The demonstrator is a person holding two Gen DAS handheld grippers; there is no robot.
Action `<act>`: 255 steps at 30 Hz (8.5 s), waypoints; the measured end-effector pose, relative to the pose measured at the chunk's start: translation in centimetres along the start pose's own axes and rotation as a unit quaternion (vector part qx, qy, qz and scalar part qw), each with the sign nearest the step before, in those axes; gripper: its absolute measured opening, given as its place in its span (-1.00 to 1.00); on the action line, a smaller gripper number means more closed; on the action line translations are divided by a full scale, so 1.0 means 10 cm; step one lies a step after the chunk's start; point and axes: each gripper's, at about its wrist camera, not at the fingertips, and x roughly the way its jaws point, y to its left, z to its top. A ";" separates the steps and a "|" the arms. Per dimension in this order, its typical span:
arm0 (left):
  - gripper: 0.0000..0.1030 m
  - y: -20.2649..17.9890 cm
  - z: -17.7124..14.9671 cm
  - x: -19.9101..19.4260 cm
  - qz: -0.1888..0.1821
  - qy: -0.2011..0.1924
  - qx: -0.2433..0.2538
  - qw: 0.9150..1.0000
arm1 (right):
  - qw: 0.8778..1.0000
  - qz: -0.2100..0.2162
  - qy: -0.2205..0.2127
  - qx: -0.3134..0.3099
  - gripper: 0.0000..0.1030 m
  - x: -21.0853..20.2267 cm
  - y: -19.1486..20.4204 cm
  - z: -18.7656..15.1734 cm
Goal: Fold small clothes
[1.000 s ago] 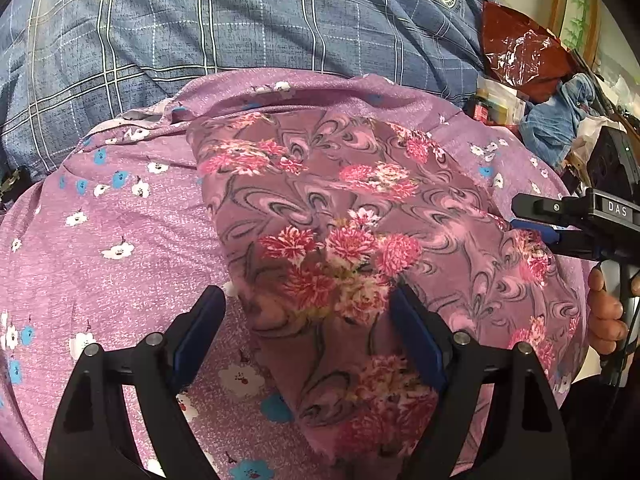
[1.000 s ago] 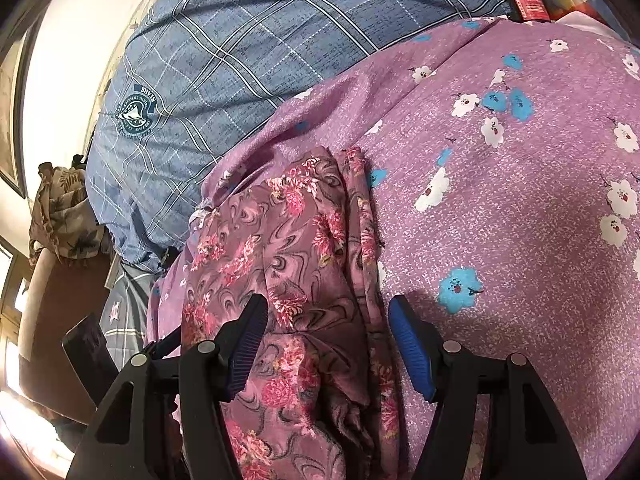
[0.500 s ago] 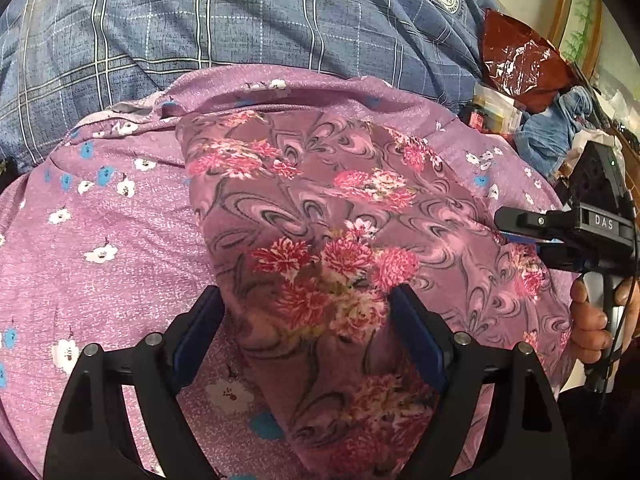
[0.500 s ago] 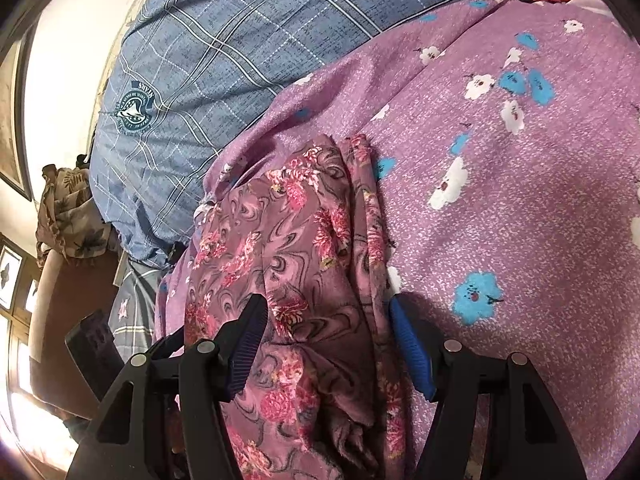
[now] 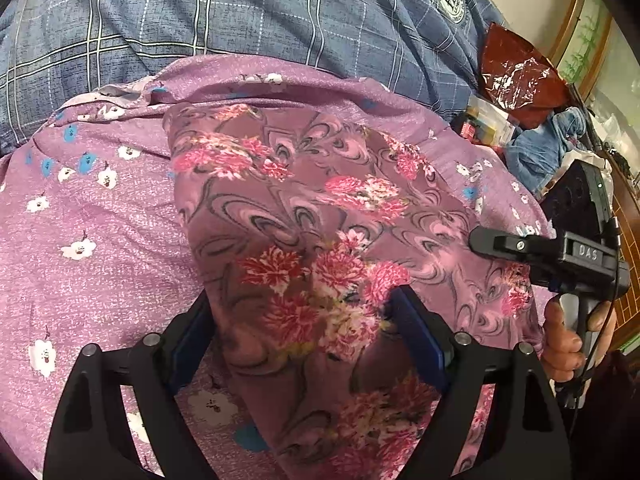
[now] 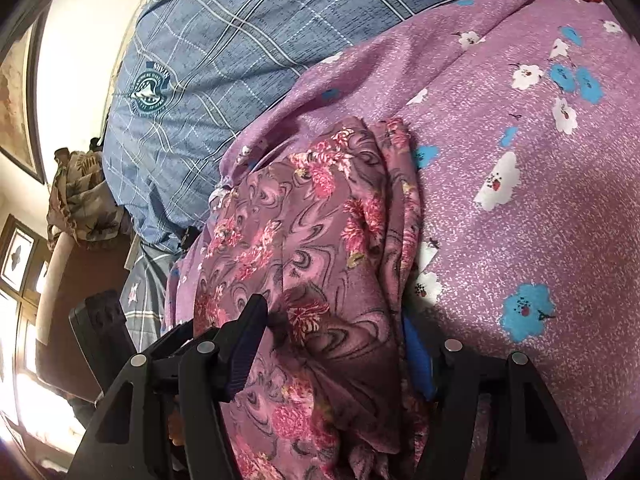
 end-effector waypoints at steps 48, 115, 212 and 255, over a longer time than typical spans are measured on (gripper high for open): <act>0.13 0.26 0.02 -0.24 0.001 -0.015 -0.039 0.999 | 0.988 -0.121 -0.049 -0.085 0.12 -0.10 0.43 -0.12; -0.58 0.93 -0.17 -1.13 0.056 -0.108 -0.061 0.991 | 0.978 0.026 -0.072 -0.193 -0.52 0.67 1.74 -0.50; 1.00 -0.25 -1.30 -3.09 0.364 -0.225 -0.041 0.903 | 0.955 -0.096 -0.110 -0.258 0.11 -0.98 2.47 -1.94; 1.00 -0.23 -1.39 -3.32 0.365 -0.220 -0.070 0.902 | 0.948 -0.105 -0.128 -0.270 0.22 -1.10 2.63 -2.13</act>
